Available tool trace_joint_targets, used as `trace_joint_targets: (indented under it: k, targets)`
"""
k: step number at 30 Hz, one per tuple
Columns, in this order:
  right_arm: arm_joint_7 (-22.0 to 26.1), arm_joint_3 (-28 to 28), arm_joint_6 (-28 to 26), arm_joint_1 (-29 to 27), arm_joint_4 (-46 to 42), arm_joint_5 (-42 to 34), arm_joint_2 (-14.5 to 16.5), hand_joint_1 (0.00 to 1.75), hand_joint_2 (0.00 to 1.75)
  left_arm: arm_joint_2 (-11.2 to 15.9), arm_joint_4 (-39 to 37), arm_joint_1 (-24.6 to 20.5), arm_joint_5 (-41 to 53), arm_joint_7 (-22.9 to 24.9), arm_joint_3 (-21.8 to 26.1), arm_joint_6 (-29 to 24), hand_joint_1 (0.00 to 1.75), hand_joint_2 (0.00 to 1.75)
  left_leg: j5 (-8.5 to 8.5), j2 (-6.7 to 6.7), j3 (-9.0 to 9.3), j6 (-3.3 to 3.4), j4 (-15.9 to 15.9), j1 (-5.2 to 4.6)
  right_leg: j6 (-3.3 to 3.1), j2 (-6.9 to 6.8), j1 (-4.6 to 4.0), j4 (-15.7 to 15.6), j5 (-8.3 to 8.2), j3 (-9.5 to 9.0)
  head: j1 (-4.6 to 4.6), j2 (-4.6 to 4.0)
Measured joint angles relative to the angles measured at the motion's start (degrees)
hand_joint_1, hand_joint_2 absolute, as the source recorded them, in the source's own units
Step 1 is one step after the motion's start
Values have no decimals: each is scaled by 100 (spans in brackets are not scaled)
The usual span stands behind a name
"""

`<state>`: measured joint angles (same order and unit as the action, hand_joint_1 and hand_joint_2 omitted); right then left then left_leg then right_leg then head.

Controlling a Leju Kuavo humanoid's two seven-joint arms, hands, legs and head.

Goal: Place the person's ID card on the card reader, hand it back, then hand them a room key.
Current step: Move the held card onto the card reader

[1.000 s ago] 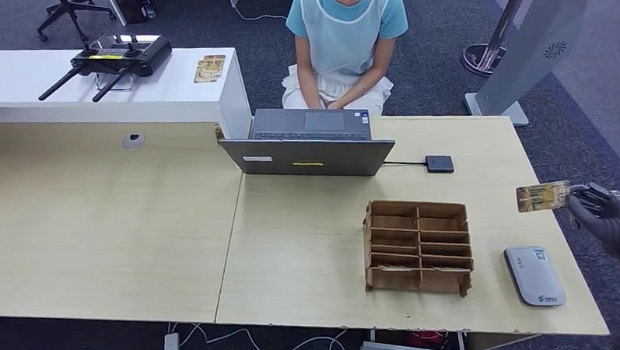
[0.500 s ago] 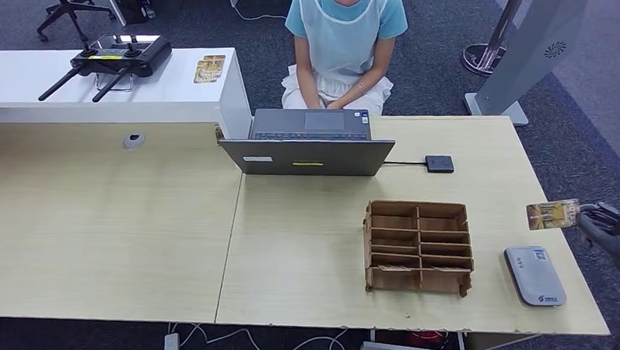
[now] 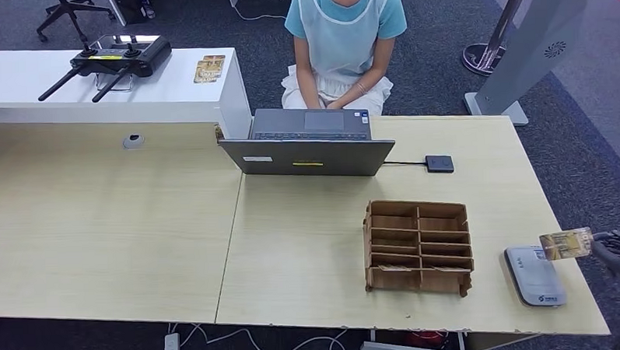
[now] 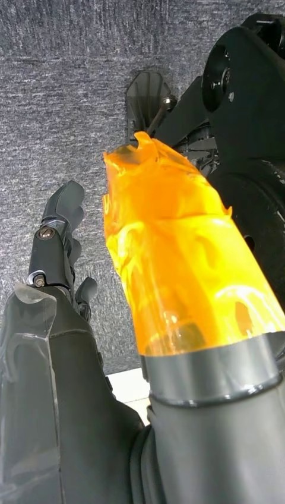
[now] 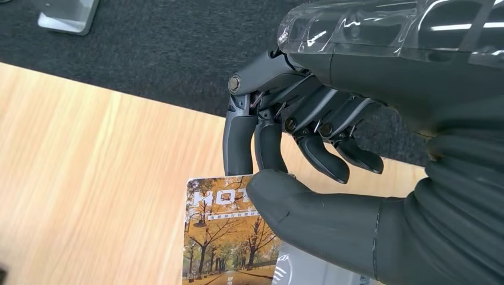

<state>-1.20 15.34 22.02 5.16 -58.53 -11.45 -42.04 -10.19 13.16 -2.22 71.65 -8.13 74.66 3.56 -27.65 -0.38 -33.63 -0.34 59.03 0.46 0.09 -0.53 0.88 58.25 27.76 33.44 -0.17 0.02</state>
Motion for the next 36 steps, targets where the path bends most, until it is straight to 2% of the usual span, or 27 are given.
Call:
trace_joint_targets:
  k: [17, 36]
  targets:
    - [-41, 61, 345, -507, 214, 216, -39, 175, 175, 0, 0, -1, 103, 70, 13, -2, 0, 0, -2, 3, 2, 3, 0, -1, 1, 3, 2, 0, 0, 0, 1, -1]
    - [-134, 52, 396, -567, 355, 386, -19, 175, 175, 0, 0, -4, 155, 79, 13, 1, 0, 0, -2, 8, 3, 3, 0, -5, 1, 4, 5, 0, 0, 0, -1, -1]
